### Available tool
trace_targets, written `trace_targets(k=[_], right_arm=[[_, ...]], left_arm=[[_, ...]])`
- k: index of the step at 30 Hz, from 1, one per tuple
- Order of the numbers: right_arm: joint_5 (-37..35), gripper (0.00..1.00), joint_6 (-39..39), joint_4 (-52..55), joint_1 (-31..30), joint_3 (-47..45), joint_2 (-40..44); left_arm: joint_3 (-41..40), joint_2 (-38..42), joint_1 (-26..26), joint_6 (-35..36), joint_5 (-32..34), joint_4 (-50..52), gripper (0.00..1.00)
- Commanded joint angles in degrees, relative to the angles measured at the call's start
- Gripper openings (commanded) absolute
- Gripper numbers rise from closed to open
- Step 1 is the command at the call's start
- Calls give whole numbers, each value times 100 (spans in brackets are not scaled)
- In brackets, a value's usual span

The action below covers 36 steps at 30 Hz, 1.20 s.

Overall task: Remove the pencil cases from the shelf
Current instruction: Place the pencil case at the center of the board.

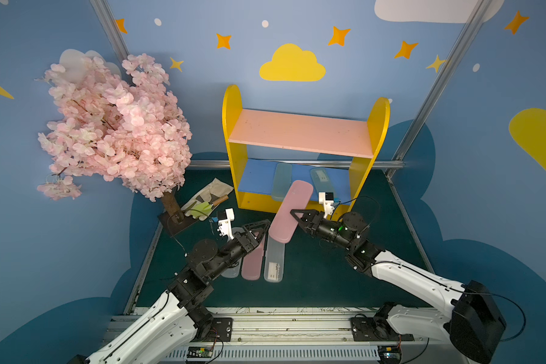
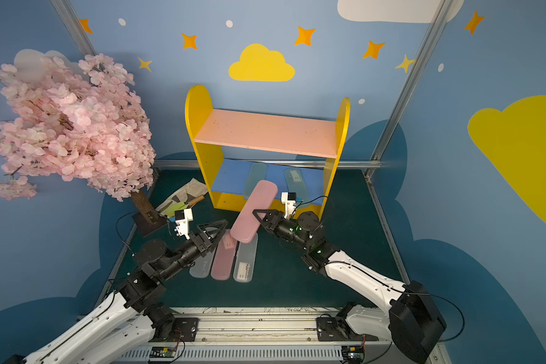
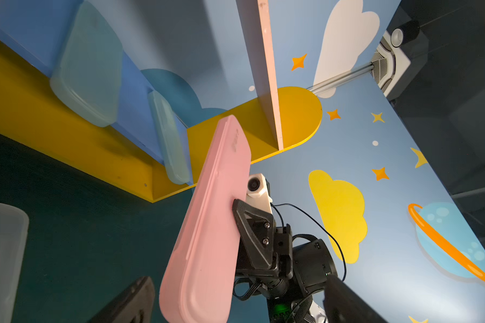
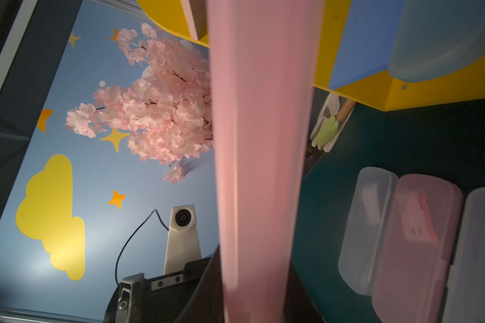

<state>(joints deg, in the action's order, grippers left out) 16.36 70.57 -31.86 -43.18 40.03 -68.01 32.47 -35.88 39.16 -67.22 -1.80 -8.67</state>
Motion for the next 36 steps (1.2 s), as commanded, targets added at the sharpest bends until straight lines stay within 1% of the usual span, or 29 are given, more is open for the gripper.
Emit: trace_targets(k=[1,4,7,11,14,21,24,31,36], right_arm=[[250,14,-761,782,96,-193,361],[331,14,-1383,1544,122,-454,645],[295,14,-1829,2165,151,-678,942],[212,14,-2137,2595,231,-1044,1209],[391,14,-2203,2649,340,-1224,1172],[986,14,-2072,2092,446,-1377,403],[1185,14,-1976,1975,468,-1265,-9],[1744,14,-2082,1678,639,-930,-960],[1953,13,-2048,1417,694,-719,-1554]], left_arm=[[148,206,3,676,514,1056,100],[65,323,0,899,643,1273,100],[-69,444,3,989,731,1323,100],[-214,529,4,985,829,1369,100],[-184,491,4,939,883,1562,100],[-179,363,5,806,899,1648,100],[-178,345,4,742,935,1683,100],[-201,431,-2,702,998,1746,100],[-265,544,4,695,1022,1746,100]])
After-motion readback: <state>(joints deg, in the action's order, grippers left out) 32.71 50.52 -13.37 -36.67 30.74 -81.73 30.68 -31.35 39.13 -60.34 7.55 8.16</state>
